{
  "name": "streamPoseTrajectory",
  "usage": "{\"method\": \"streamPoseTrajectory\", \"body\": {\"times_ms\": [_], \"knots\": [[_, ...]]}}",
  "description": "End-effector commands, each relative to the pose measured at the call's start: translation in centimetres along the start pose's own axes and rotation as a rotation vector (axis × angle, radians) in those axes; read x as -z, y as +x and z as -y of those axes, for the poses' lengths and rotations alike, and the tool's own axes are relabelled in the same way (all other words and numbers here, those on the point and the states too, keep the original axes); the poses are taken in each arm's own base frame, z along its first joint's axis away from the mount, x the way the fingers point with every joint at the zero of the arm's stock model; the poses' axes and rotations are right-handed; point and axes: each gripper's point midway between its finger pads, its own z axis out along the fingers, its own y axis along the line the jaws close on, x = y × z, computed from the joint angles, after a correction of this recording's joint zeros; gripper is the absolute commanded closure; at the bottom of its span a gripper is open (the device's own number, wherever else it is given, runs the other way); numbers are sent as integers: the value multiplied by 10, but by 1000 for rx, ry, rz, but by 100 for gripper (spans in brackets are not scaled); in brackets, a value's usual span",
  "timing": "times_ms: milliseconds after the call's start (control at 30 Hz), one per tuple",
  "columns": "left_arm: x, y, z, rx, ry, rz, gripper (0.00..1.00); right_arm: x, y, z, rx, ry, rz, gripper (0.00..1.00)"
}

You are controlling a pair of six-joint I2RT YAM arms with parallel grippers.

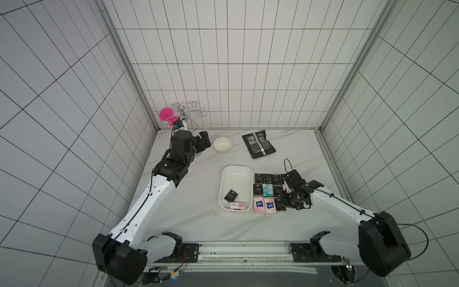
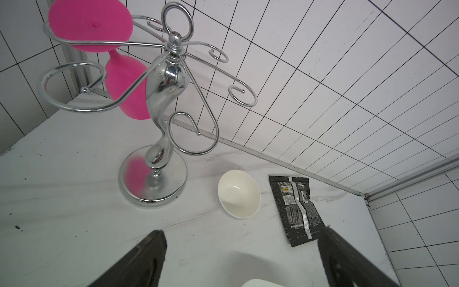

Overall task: Take the pocket tissues out of the storage box
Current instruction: Place the pocket tissues at the center of the board, then pick up the pocket tissues from the storage box.

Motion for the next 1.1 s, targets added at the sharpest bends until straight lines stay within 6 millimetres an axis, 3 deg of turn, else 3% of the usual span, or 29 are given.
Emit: {"method": "streamPoseTrajectory", "body": {"times_ms": [0, 167, 267, 400, 567, 767, 933, 1067], "knots": [[4, -7, 3, -14, -2, 14, 1, 28, -19, -3, -6, 5, 73, 75], [4, -9, 4, -13, 2, 14, 1, 50, -28, -4, 20, 14, 108, 72], [1, -6, 3, -14, -4, 7, 1, 60, -36, -17, 48, -10, 119, 71], [-5, 0, 0, -21, -17, -13, 1, 79, -51, -55, 144, -32, 167, 68], [-11, 9, -1, -36, -32, -34, 1, 94, -57, -122, 332, -56, 189, 66], [-15, 17, -7, -55, -59, -50, 1, 84, -33, -186, 544, -154, 133, 63], [-14, 16, -10, -60, -72, -46, 1, 70, 4, -209, 735, -237, 21, 60], [-12, 11, -12, -58, -78, -37, 1, 60, 21, -218, 802, -305, -28, 58]]}}
